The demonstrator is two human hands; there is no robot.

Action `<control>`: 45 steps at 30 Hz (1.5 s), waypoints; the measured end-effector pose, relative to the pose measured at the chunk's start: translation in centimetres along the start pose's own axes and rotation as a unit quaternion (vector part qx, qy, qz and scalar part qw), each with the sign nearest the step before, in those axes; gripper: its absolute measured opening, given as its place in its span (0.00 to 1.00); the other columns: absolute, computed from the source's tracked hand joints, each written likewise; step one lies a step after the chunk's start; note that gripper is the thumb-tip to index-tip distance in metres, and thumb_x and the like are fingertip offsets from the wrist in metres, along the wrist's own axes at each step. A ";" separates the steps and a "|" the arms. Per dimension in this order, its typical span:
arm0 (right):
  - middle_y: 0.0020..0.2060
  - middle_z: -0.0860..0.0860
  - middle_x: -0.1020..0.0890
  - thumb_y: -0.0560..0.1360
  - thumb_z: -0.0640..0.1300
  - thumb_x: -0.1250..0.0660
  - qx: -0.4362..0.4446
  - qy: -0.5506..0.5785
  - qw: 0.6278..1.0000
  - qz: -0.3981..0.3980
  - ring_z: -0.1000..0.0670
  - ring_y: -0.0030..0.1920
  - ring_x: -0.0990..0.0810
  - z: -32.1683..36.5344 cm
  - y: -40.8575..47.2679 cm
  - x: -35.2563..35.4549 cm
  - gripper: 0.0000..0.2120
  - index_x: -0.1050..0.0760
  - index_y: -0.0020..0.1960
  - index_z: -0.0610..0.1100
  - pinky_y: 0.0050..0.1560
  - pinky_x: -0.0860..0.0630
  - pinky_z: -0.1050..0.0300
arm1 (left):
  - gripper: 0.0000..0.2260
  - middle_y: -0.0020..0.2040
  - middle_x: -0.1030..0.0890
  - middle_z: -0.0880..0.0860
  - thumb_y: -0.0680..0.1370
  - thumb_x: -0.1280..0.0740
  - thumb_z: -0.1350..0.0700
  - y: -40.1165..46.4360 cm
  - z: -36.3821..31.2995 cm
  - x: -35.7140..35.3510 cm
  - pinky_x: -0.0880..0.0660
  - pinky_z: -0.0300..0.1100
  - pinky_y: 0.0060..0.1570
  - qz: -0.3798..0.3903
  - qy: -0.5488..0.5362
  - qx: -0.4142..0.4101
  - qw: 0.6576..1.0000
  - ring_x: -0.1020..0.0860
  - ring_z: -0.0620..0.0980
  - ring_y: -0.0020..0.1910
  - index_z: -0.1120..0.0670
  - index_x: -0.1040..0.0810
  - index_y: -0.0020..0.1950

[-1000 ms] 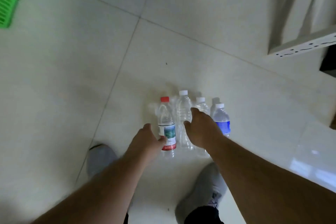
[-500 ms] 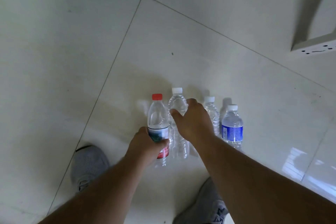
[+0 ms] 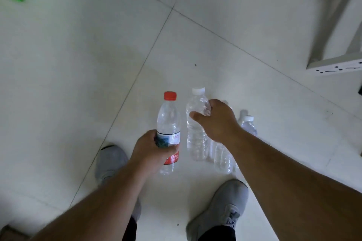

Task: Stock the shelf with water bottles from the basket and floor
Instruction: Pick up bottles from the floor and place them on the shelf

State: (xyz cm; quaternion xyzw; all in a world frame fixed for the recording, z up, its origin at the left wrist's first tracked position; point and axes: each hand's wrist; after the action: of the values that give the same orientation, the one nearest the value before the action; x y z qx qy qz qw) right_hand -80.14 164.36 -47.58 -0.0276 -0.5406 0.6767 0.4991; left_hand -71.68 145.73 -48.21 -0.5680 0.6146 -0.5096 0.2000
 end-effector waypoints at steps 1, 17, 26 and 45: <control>0.44 0.54 0.22 0.72 0.57 0.26 0.013 0.009 1.000 -0.007 0.52 0.43 0.24 1.4 -1.5 1.5 0.16 0.26 0.49 0.47 0.37 0.32 0.65 | 0.18 0.44 0.19 0.43 0.63 0.20 0.49 -1.5 -1.1 1.3 0.22 0.42 0.44 -0.010 -0.011 -0.008 1.000 0.19 0.43 0.44 0.46 0.23 0.48; 0.45 0.58 0.15 0.73 0.52 0.25 0.270 0.105 0.950 -0.118 0.62 0.44 0.18 34.9 -42.7 31.6 0.12 0.20 0.54 0.53 0.40 0.30 0.72 | 0.15 0.40 0.16 0.41 0.65 0.21 0.58 -43.8 -26.5 28.1 0.24 0.30 0.40 -0.089 -0.110 -0.248 0.958 0.20 0.35 0.39 0.46 0.20 0.47; 0.44 0.61 0.15 0.72 0.55 0.25 0.439 0.103 0.880 -0.145 0.64 0.45 0.18 45.0 -63.4 40.3 0.10 0.19 0.52 0.56 0.44 0.26 0.65 | 0.18 0.46 0.14 0.47 0.67 0.22 0.66 -65.4 -30.7 36.2 0.23 0.32 0.44 -0.172 -0.187 -0.352 0.901 0.17 0.42 0.45 0.51 0.18 0.52; 0.42 0.65 0.15 0.72 0.52 0.25 0.527 0.113 0.835 -0.107 0.66 0.43 0.18 60.5 -70.8 33.8 0.08 0.21 0.49 0.60 0.44 0.24 0.63 | 0.20 0.48 0.16 0.45 0.67 0.21 0.62 -70.6 -28.6 51.9 0.25 0.28 0.38 -0.270 -0.220 -0.387 0.854 0.19 0.37 0.45 0.43 0.23 0.50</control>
State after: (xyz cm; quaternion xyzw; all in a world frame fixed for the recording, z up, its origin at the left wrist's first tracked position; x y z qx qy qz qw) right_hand -86.22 139.72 48.21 0.2213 -0.0413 0.7937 0.5651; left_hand -74.62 121.97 40.75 -0.8405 0.5244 -0.1262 -0.0512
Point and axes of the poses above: each hand's wrist, its own y-axis towards the middle knuckle, its own x-axis out of the back of the hand, z = x × y
